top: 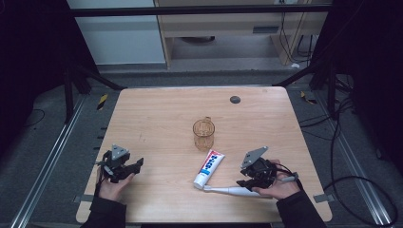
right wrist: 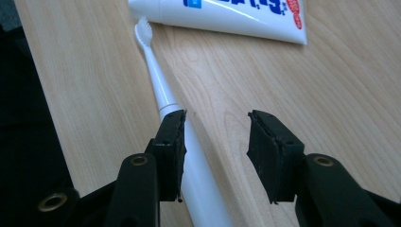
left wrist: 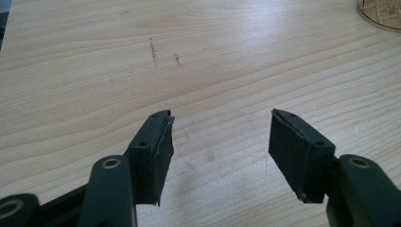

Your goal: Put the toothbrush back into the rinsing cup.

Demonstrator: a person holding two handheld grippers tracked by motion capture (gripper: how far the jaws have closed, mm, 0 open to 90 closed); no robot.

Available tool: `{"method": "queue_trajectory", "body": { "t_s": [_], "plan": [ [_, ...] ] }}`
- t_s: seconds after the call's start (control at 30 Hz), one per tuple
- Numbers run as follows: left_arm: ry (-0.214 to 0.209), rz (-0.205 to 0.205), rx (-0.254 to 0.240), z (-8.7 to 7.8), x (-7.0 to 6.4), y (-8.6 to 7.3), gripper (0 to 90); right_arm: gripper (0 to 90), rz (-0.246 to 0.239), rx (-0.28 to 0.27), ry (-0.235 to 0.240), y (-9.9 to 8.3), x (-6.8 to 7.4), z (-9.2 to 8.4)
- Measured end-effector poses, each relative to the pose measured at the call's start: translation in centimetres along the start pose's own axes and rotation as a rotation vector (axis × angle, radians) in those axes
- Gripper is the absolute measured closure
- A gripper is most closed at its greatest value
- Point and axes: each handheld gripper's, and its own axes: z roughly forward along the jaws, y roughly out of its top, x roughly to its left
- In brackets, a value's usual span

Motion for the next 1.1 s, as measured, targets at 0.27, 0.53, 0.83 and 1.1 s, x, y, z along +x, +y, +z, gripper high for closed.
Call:
{"method": "queue_trajectory", "body": {
  "t_s": [0.27, 0.53, 0.83, 1.1],
  "plan": [
    [0.000, 0.000, 0.000, 0.0, 0.0, 0.0, 39.7, 55.0, -0.044, 0.038, 0.036, 0.4, 0.5, 0.7],
    [0.000, 0.001, 0.001, 0.0, 0.0, 0.0, 39.6, 55.0, -0.053, 0.064, 0.063, 0.0, 0.7, 1.6],
    [0.000, 0.003, 0.002, 0.0, 0.0, 0.0, 39.5, 55.0, -0.055, 0.094, 0.082, -0.4, 0.8, 2.3],
    [-0.002, 0.002, 0.004, 0.1, 0.0, 0.0, 39.5, 54.6, -0.064, 0.119, 0.085, -0.4, 0.9, 2.7]
  ]
}}
